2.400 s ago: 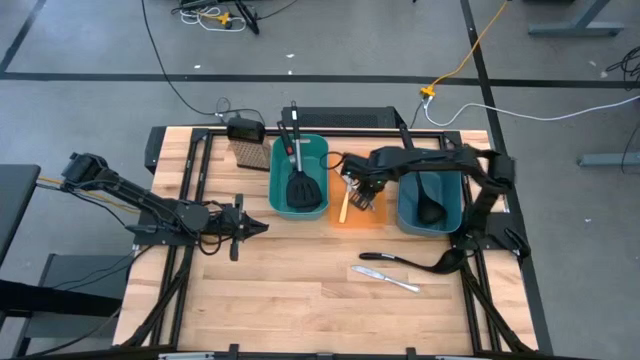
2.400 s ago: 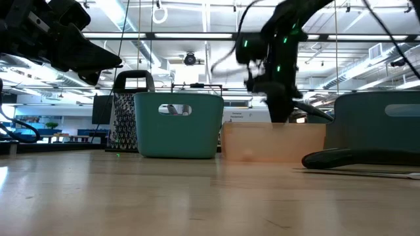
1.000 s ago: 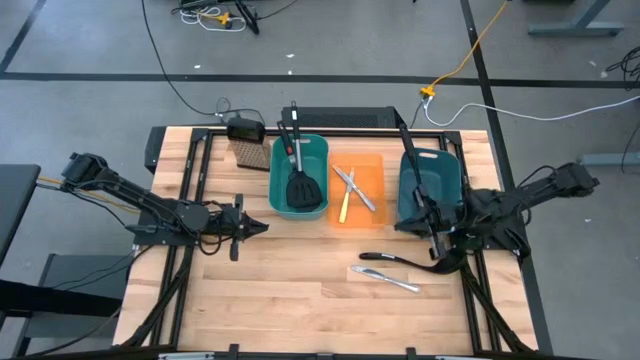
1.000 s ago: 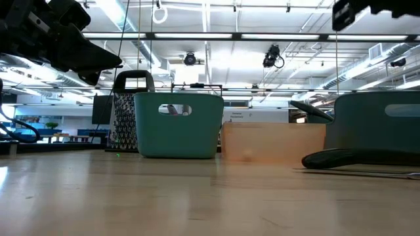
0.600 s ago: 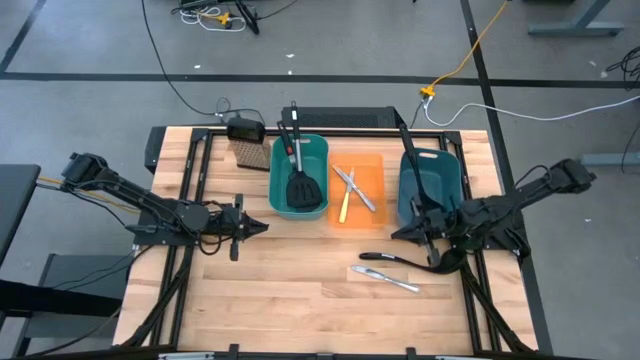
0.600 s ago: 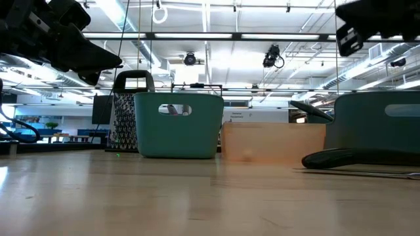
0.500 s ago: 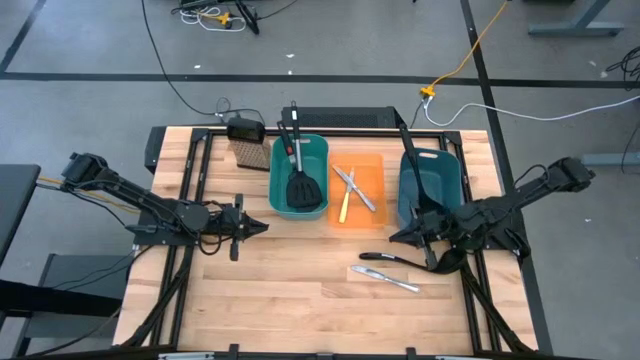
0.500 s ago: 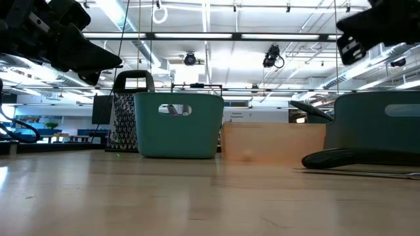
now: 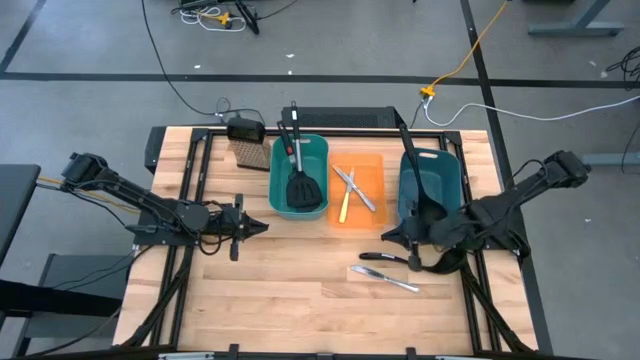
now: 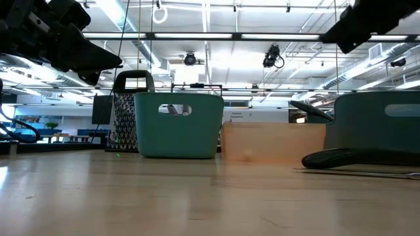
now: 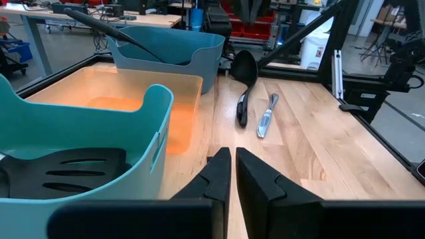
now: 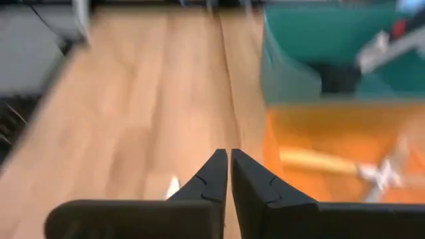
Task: Pick & Place Kitchen Items
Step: Put the black serving spoon into the blue bin
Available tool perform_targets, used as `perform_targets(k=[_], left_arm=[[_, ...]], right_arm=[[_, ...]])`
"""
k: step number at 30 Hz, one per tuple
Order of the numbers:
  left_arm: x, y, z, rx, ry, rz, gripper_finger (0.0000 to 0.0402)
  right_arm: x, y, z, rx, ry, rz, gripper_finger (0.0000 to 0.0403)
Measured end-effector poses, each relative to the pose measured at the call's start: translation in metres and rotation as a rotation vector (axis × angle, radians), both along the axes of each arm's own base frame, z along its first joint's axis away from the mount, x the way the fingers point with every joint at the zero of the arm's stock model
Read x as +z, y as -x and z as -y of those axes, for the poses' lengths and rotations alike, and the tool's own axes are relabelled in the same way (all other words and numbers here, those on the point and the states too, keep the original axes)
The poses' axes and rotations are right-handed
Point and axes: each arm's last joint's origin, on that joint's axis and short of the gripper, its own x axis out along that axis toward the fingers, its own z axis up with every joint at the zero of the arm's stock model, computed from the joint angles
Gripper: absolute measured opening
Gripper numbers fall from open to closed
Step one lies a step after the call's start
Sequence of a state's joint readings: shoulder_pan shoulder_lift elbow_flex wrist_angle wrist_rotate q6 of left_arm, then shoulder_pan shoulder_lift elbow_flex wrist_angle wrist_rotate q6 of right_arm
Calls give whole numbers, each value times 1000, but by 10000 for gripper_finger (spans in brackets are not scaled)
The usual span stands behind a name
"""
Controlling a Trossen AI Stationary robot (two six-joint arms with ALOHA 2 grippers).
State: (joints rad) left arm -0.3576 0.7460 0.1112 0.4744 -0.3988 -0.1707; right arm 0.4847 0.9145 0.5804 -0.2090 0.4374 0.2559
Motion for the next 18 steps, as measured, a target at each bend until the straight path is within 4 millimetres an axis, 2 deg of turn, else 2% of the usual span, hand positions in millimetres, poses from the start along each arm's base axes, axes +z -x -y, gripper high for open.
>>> perform_targets(k=[5,8,13,18], left_arm=[[0,0,0,0,0,0,30],[0,0,0,0,0,0,30],[0,0,0,0,0,0,30],[0,0,0,0,1,0,30]], right_arm=[[10,-23,-13,-70,6,-305,68],[7,-36,-22,-79,-20,-468,110],[-16,-55,-38,-51,-33,-650,183],[-46,-61,-40,-128,29,-783,218]])
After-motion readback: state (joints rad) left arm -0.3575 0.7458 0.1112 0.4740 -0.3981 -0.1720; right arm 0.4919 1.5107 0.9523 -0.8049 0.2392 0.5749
